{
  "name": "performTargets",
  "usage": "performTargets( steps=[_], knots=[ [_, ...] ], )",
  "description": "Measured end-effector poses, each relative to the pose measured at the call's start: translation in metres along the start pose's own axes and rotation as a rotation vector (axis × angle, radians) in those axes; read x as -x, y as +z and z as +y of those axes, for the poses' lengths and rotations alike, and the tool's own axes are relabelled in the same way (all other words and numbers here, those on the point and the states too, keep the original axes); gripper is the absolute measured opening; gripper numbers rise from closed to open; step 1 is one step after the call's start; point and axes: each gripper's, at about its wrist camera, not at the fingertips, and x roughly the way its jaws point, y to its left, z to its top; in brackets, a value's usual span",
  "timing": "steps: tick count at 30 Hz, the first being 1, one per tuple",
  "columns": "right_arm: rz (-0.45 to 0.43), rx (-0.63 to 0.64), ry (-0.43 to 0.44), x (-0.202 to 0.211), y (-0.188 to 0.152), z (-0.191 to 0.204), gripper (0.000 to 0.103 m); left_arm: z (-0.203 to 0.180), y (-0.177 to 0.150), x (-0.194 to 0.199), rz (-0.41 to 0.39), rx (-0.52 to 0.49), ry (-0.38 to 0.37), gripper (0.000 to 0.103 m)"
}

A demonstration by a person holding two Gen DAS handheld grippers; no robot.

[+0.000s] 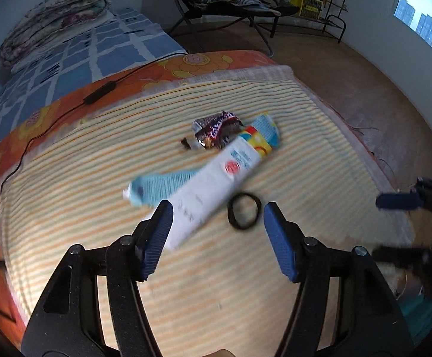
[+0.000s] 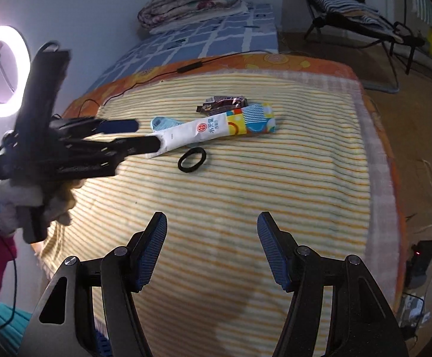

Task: Collect trash
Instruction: 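Grasp the white tube with the left gripper while the right grasps the black hair tie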

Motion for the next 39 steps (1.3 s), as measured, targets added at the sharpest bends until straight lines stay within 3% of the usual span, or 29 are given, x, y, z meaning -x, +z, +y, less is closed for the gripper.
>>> performTargets(
  steps=[9,14,16,22,24,30,36,39],
  knots=[
    [0.029,-0.006,0.044,-0.035,0.015,-0.003,0.062,0.008,0.017,-0.051,0.068,-0.008,-0.006,0.065],
    [0.037,-0.008,0.050,-0.045,0.019,-0.004,0.056,0.006,0.023,-0.062,0.081,-0.033,-0.007,0.065],
    [0.041,-0.010,0.049,-0.050,0.021,-0.005,0.053,0.008,0.026,-0.064,0.078,-0.017,-0.015,0.054],
    [0.060,-0.017,0.051,-0.070,0.027,-0.004,0.041,0.011,0.025,-0.062,0.071,-0.018,-0.034,0.032],
    [0.061,-0.023,0.053,-0.075,0.030,-0.003,0.035,0.013,0.022,-0.060,0.065,-0.010,-0.038,0.018],
    [0.059,0.005,0.019,-0.095,0.043,0.008,0.029,0.028,0.010,-0.049,0.034,0.041,-0.083,0.011],
    [0.056,0.025,-0.027,-0.112,0.048,0.016,0.013,0.038,-0.002,-0.034,0.011,0.073,-0.087,0.008],
    [0.051,0.088,-0.091,-0.116,0.049,0.027,0.005,0.043,-0.010,-0.028,0.004,0.087,-0.078,0.007]
  ],
)
